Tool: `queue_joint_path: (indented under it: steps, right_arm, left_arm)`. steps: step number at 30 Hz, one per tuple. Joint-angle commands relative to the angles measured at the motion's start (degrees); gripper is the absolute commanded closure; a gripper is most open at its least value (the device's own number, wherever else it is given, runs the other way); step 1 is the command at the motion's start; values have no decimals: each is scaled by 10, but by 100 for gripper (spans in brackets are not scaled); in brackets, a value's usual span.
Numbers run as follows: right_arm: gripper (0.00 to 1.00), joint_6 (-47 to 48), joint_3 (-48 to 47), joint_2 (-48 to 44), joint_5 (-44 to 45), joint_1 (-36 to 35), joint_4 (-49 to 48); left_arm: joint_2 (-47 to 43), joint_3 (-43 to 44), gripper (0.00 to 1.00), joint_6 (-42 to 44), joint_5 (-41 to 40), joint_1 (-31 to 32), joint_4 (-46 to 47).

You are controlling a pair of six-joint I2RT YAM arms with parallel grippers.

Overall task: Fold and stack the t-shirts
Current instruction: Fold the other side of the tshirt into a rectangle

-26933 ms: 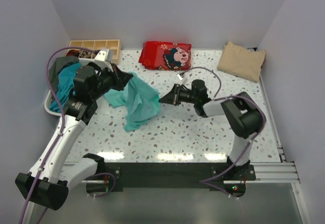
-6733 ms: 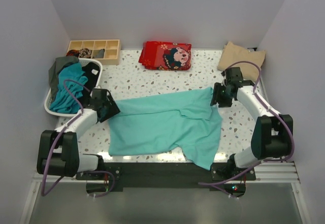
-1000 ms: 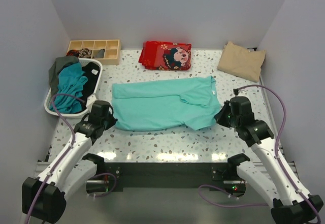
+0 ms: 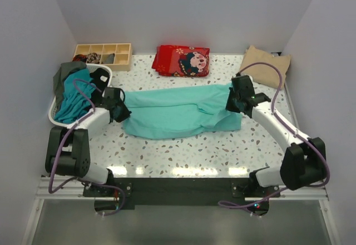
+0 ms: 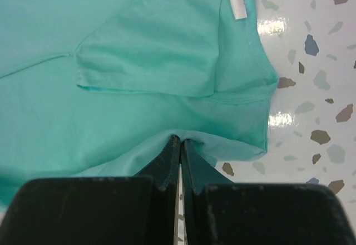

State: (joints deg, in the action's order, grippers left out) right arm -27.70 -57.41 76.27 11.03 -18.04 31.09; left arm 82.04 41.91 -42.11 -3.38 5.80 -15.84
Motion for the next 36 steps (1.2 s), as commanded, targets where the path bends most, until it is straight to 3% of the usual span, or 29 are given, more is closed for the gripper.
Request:
queue_joint_path:
  steps: [1, 14, 15, 16, 19, 21, 28, 36]
  right_arm:
    - [100, 20, -53, 49, -5, 21, -37]
    - [99, 42, -191, 243, -76, 71, -41]
    - [77, 44, -198, 255, -79, 73, -42]
    - [64, 45, -213, 265, -79, 73, -40]
    - [41, 55, -220, 283, -76, 75, -55]
    - [38, 60, -214, 276, -78, 78, -74]
    - [32, 80, -178, 165, -77, 78, -75]
    - [31, 40, -112, 115, -218, 78, -49]
  left_arm:
    - [47, 72, 96, 31, 14, -12, 45]
    - [120, 113, 94, 29, 16, -26, 55]
    - [124, 113, 89, 33, 22, -28, 65]
    - [126, 113, 85, 37, 30, -28, 70]
    - [123, 111, 67, 46, 62, -29, 86]
    - [101, 102, 59, 50, 62, -29, 94]
    - [-5, 89, 52, 76, -22, -29, 40]
    - [-94, -30, 52, 57, 61, -27, 54]
